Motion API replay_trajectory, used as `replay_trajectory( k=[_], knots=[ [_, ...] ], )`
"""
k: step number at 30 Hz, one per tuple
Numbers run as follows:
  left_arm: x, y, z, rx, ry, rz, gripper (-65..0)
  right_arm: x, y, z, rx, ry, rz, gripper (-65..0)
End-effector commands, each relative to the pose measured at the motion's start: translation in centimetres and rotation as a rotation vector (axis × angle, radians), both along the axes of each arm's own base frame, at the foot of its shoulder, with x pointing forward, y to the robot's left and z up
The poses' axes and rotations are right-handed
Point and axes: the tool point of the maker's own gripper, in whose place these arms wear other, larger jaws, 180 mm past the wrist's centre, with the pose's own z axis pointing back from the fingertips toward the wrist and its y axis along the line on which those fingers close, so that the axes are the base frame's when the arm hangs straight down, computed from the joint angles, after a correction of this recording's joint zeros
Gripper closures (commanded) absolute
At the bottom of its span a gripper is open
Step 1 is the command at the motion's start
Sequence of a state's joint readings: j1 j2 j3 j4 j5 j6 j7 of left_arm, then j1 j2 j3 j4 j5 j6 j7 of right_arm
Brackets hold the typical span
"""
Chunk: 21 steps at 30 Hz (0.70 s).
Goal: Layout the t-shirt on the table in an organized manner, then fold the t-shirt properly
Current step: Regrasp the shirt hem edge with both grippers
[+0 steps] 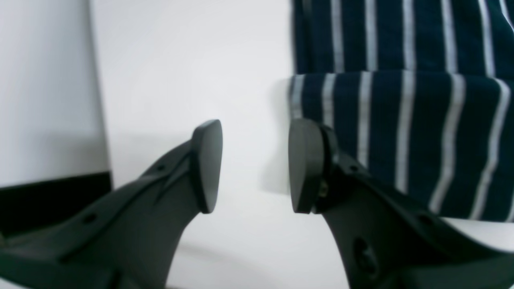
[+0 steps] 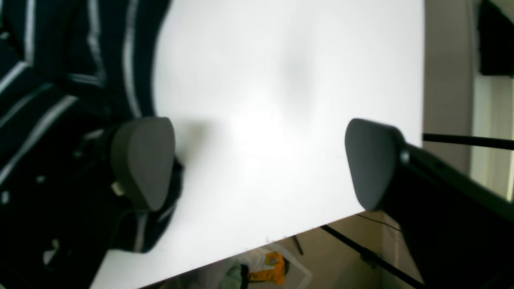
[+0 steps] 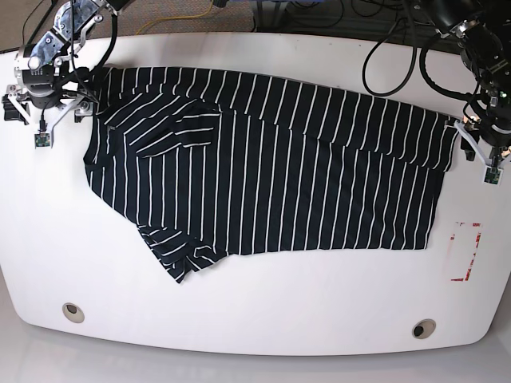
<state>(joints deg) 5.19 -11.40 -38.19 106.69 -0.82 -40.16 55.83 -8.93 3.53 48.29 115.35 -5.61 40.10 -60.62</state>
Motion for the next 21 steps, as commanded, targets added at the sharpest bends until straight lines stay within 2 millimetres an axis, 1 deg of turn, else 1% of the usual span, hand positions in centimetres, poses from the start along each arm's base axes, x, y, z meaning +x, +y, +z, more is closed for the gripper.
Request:
replay_trajectory(
  k=[1,2,5,7,10,11,12,13,14,15,16,17,18,19,20,21],
  knots=[
    [1.1,0.4,0.7,-0.007,-0.035,0.002,-24.2,1.2,1.3,0.6,0.037,-0.070,0.019,-65.0],
    [1.5,0.5,0.6,-0.018,-0.040,0.005,-24.2,1.7,1.8,0.6,0.058,-0.091,0.024,-65.0],
    [2.5,-0.1,-0.5,-0.080,-0.054,0.018,-23.9,2.9,2.6,1.1,0.101,-0.146,0.040,-65.0],
    [2.6,-0.4,-1.3,-0.107,-0.053,0.018,-23.7,3.2,3.1,1.2,0.125,-0.167,0.049,-65.0],
    [3.1,-0.7,-1.5,-0.122,-0.067,0.008,-22.8,3.5,4.2,0.9,0.170,-0.191,0.057,-65.0],
    [3.3,-0.9,-1.3,-0.127,-0.090,-0.001,-19.7,3.6,4.8,0.7,0.193,-0.200,0.058,-60.1],
    [3.4,-1.0,-1.2,-0.128,-0.098,-0.006,-18.5,3.6,4.9,0.7,0.197,-0.200,0.058,-57.9],
    [3.7,-1.2,-1.0,-0.130,-0.119,-0.016,-14.9,3.5,5.1,0.5,0.205,-0.200,0.056,-51.4],
    [4.1,-1.7,-1.0,-0.139,-0.135,-0.035,-10.8,3.5,5.3,0.2,0.215,-0.197,0.053,-43.1],
    [4.2,-2.0,-1.1,-0.142,-0.140,-0.043,-9.0,3.5,5.3,0.1,0.218,-0.194,0.052,-40.3],
    [4.7,-3.0,-1.2,-0.155,-0.152,-0.069,-5.0,3.3,5.3,-0.2,0.224,-0.186,0.050,-31.4],
    [4.8,-3.4,-1.3,-0.158,-0.150,-0.077,-3.3,3.1,5.4,-0.6,0.229,-0.176,0.048,-26.6],
    [4.5,-3.8,-1.8,-0.162,-0.137,-0.085,-0.8,2.8,5.4,-0.9,0.234,-0.164,0.046,-19.2],
    [4.3,-3.8,-2.0,-0.163,-0.131,-0.085,0.0,2.6,5.4,-1.2,0.237,-0.157,0.044,-15.1],
    [4.1,-3.8,-2.3,-0.165,-0.122,-0.085,0.0,2.5,5.5,-1.5,0.244,-0.147,0.046,-8.7],
    [4.0,-3.9,-2.5,-0.168,-0.118,-0.085,0.0,2.5,5.8,-1.7,0.249,-0.142,0.053,-5.1]
  ],
)
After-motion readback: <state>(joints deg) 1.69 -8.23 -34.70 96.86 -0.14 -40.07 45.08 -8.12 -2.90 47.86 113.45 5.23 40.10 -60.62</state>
